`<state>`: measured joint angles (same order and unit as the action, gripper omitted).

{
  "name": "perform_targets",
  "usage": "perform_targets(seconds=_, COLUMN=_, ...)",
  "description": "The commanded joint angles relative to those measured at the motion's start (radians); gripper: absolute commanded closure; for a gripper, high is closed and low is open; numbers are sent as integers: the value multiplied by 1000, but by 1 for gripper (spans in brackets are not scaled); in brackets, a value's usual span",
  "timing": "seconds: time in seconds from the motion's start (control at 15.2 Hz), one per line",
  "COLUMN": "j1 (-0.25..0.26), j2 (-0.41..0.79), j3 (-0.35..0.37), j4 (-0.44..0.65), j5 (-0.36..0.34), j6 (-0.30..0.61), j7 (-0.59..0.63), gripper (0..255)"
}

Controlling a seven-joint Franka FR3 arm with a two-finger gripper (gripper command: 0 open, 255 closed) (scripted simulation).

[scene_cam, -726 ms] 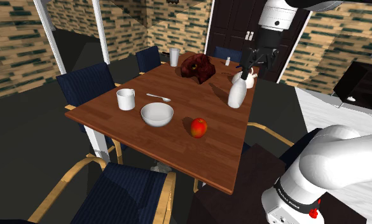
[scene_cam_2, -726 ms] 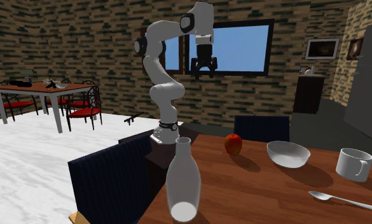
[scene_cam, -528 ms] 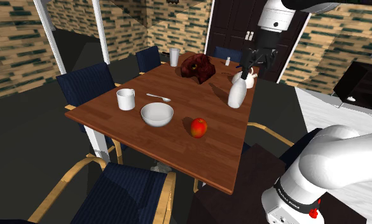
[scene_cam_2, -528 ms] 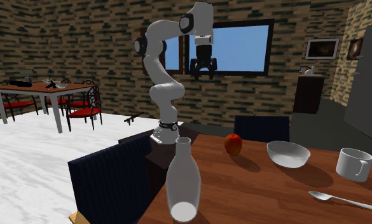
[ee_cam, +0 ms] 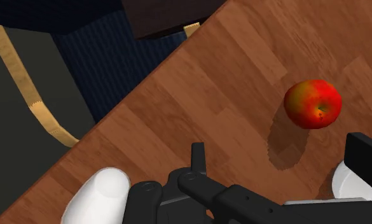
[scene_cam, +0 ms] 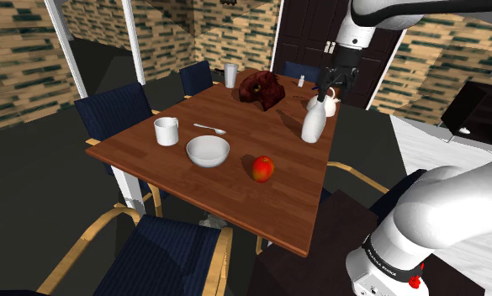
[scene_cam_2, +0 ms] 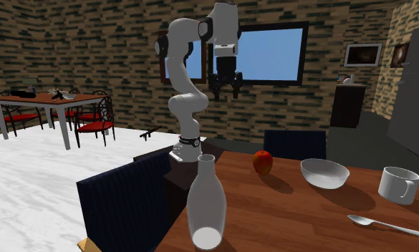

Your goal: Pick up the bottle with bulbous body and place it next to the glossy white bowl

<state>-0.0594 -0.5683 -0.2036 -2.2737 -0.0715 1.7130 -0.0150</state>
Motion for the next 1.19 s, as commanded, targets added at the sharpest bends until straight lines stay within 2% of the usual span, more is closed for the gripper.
perform_targets(seconds=0.0, j1=-6, j2=57, j3=-33, j4=35, j5=-8, j6=23, j7=-38, gripper=0)
perform_targets(seconds=0.53, j1=-23, j2=317, j3=-163, j4=205, j5=14, j6=113, j7=-203, gripper=0)
perform_targets(seconds=0.86, j1=-43, j2=503, j3=-230, j4=352, j5=75, j6=141, j7=-317, gripper=0)
perform_targets(seconds=1.12, j1=-79, j2=665, j3=-266, j4=497, j5=147, j6=139, j7=-409, gripper=0)
